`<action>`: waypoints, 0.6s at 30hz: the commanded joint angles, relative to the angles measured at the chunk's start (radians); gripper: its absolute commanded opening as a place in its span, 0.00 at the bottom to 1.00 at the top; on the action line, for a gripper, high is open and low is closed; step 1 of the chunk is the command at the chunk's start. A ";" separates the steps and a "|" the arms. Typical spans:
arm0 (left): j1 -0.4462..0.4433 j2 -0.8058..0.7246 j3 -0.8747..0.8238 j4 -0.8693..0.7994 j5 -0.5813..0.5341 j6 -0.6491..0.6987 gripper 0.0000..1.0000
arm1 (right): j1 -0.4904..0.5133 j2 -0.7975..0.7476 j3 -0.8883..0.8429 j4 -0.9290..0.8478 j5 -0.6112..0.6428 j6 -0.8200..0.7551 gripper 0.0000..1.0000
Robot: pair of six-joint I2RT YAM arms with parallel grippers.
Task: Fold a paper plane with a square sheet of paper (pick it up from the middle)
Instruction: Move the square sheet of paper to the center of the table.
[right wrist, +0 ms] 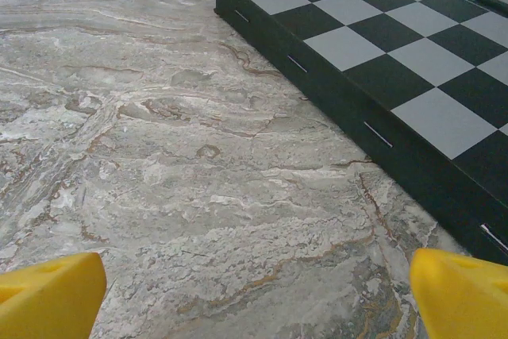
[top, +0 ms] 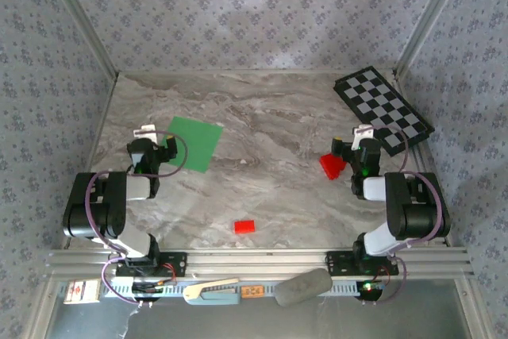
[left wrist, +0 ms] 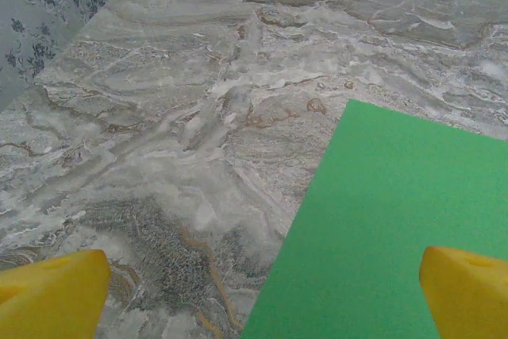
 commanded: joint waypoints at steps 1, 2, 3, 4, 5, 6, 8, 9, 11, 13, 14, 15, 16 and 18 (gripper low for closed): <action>0.001 0.006 0.015 0.019 -0.001 0.014 1.00 | -0.005 0.008 0.022 -0.016 -0.008 -0.009 1.00; 0.000 0.006 0.014 0.019 -0.002 0.013 1.00 | -0.005 0.008 0.021 -0.015 -0.008 -0.009 1.00; 0.000 0.007 0.015 0.018 0.000 0.014 1.00 | -0.006 0.008 0.022 -0.015 -0.008 -0.009 1.00; 0.000 0.006 0.014 0.019 -0.002 0.014 1.00 | -0.005 0.008 0.023 -0.015 -0.008 -0.008 1.00; 0.000 0.006 0.015 0.019 -0.001 0.014 1.00 | -0.006 0.008 0.022 -0.015 -0.009 -0.009 1.00; 0.001 0.006 0.014 0.019 0.000 0.013 1.00 | -0.006 0.010 0.021 -0.015 -0.008 -0.008 1.00; 0.001 0.006 0.014 0.019 0.004 0.014 1.00 | -0.006 0.008 0.021 -0.015 -0.008 -0.009 1.00; 0.001 0.006 0.015 0.019 0.004 0.014 1.00 | -0.006 0.008 0.021 -0.015 -0.007 -0.009 1.00; 0.002 0.007 0.013 0.019 0.005 0.014 1.00 | -0.005 0.008 0.022 -0.015 -0.008 -0.008 1.00; 0.001 0.006 0.014 0.019 0.005 0.014 1.00 | -0.006 0.008 0.023 -0.015 -0.008 -0.009 1.00; 0.001 0.006 0.014 0.019 0.004 0.013 1.00 | -0.007 0.008 0.023 -0.016 -0.009 -0.009 1.00; 0.001 0.006 0.014 0.019 0.005 0.013 1.00 | -0.007 0.009 0.023 -0.016 -0.011 -0.008 1.00; 0.001 0.006 0.014 0.019 0.004 0.014 1.00 | -0.007 0.008 0.023 -0.016 -0.010 -0.008 1.00; 0.002 0.006 0.014 0.017 0.005 0.014 1.00 | -0.006 0.008 0.023 -0.016 -0.010 -0.008 1.00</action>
